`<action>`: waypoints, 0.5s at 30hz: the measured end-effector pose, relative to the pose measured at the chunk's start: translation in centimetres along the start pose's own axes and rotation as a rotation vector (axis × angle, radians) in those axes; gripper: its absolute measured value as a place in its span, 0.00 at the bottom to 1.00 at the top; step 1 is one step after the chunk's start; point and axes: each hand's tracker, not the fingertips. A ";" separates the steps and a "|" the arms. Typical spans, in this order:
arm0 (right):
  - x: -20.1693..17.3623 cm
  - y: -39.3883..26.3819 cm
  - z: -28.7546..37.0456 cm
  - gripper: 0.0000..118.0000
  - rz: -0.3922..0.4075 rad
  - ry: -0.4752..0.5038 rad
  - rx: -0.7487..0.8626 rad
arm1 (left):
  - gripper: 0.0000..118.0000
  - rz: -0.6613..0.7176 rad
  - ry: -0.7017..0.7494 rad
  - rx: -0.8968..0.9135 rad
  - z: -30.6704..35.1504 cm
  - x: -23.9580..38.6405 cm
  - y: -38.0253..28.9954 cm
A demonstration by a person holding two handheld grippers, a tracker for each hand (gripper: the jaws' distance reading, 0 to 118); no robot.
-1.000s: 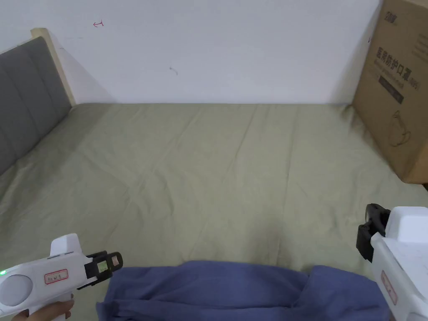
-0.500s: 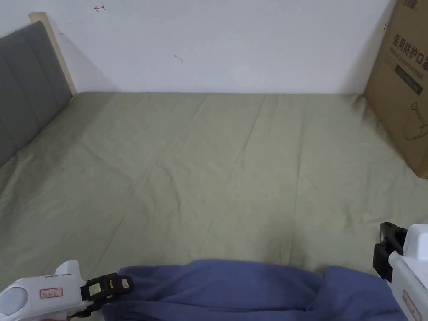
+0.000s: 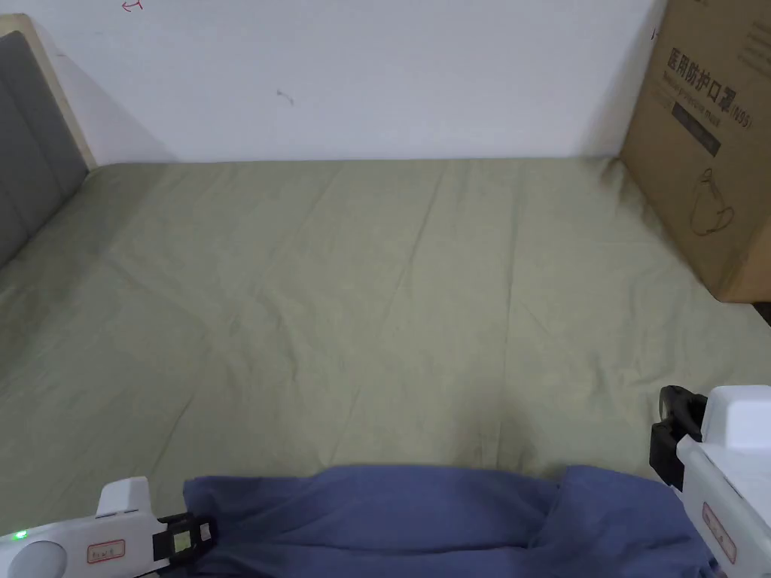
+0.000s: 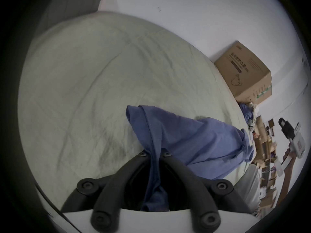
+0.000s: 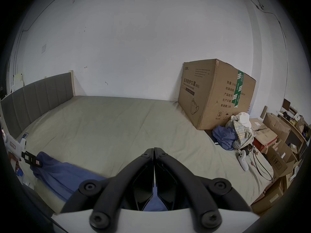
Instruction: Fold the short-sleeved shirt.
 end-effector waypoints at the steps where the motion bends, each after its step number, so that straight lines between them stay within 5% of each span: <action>1: 0.0 0.1 0.0 0.00 -0.003 0.001 0.005 | 0.05 0.007 -0.012 0.010 0.9 0.5 0.2; 15: 1.0 0.6 0.8 0.00 -0.022 0.030 0.049 | 0.05 0.010 0.213 0.086 10.3 -1.1 2.4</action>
